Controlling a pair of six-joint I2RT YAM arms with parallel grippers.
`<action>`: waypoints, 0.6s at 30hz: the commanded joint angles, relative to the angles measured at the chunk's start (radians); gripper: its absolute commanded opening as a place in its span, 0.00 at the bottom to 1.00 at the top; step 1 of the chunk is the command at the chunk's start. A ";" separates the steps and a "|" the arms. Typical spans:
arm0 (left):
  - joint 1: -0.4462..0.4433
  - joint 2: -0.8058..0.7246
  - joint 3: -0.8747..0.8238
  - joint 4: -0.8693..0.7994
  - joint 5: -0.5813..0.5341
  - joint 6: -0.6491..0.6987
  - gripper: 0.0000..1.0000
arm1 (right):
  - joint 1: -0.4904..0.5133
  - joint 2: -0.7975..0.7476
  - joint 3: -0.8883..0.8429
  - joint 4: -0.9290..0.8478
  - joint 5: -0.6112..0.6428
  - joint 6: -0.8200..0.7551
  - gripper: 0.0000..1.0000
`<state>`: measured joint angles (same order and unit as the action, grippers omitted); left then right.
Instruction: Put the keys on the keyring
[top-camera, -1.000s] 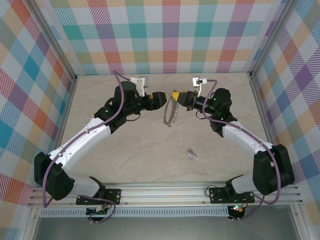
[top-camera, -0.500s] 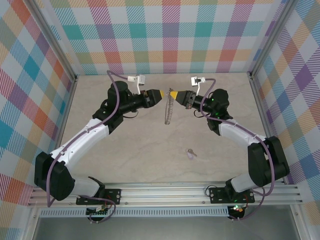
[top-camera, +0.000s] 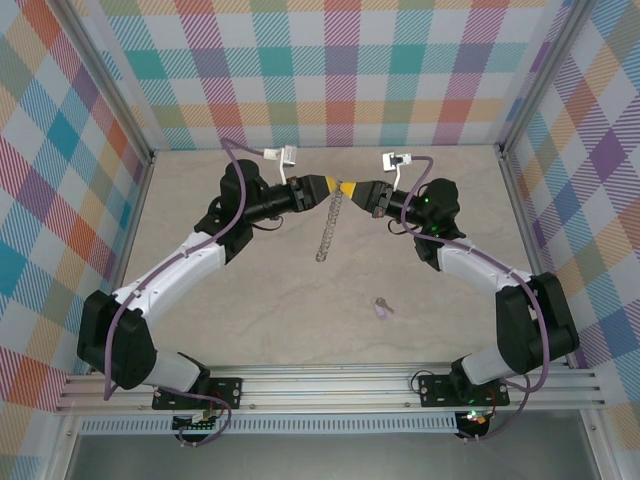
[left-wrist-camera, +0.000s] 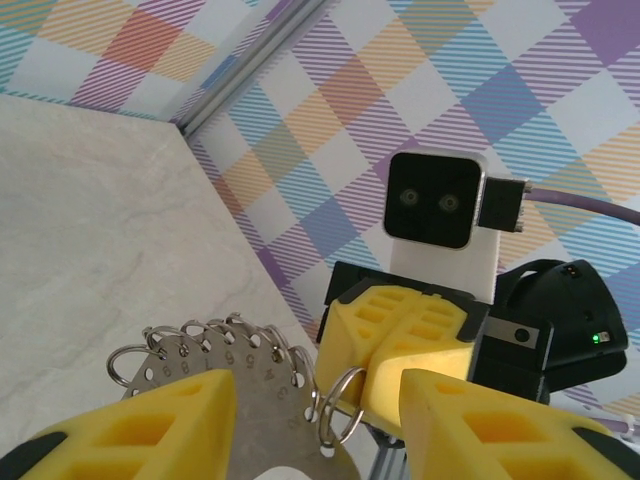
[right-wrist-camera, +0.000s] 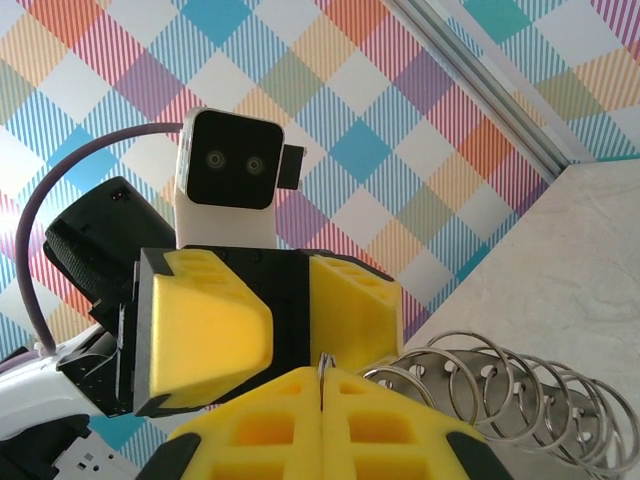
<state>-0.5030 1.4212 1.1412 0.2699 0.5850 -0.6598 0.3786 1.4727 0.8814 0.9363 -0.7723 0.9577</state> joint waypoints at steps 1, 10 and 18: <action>0.006 0.006 -0.001 0.071 0.045 -0.017 0.47 | -0.008 -0.037 0.041 0.068 -0.013 0.011 0.00; 0.000 0.015 -0.007 0.086 0.067 -0.023 0.45 | -0.007 -0.040 0.041 0.079 -0.011 0.024 0.00; -0.009 0.024 -0.005 0.092 0.078 -0.017 0.40 | -0.007 -0.046 0.042 0.073 -0.013 0.024 0.00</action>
<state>-0.5037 1.4338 1.1412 0.3202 0.6392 -0.6815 0.3779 1.4662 0.8845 0.9424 -0.7723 0.9730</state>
